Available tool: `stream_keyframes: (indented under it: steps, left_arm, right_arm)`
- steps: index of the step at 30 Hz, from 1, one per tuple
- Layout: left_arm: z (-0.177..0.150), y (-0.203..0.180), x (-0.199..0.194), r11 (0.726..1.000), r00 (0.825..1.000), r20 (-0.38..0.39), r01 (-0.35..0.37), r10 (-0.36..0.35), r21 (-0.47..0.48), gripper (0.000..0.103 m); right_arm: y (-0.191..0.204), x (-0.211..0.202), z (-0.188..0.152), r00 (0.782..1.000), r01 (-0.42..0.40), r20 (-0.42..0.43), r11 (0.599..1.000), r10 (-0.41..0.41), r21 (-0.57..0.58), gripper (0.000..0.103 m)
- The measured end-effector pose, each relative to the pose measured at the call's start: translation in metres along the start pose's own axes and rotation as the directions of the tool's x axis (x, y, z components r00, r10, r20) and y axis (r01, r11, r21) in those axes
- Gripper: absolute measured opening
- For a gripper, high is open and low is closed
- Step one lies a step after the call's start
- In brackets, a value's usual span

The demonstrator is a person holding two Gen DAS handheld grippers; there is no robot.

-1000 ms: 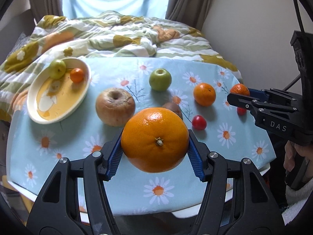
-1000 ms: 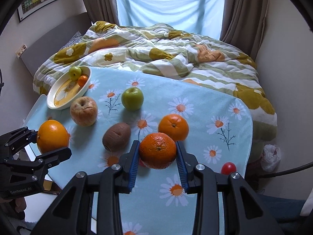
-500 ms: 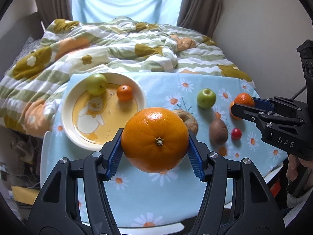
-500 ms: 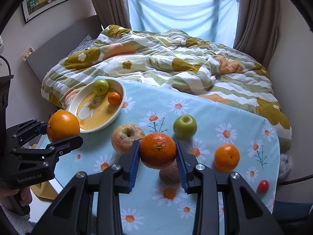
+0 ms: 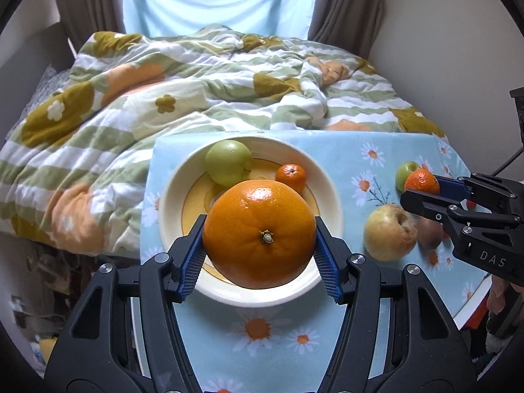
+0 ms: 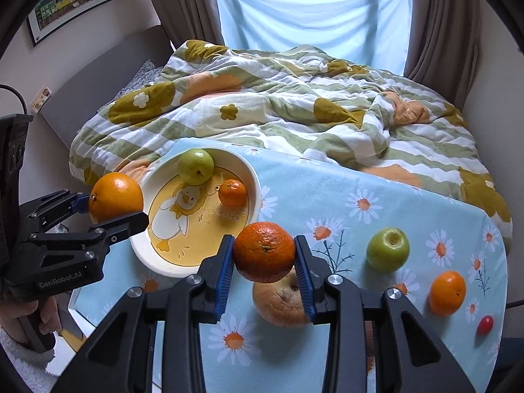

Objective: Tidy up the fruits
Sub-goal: 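Carry the orange with the left tool to the bowl while the right tool carries the tangerine, then lower the orange into the bowl with the left tool while the right tool places the tangerine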

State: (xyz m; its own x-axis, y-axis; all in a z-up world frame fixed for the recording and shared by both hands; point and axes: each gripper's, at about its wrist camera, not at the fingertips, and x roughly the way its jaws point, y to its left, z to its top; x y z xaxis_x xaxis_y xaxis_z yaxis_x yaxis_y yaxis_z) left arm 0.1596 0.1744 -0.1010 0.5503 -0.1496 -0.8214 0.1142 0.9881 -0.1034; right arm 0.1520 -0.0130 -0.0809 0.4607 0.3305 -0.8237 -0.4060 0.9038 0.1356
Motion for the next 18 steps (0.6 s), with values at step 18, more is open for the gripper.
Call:
stream_keyframes:
  steps: [18]
  left_arm:
    - [0.01,0.042,0.074,0.995,0.998,-0.063,-0.019,0.026,0.098,0.067]
  right_arm:
    - [0.02,0.034,0.006,0.999,0.037,-0.028,0.996,-0.035,0.087,0.033]
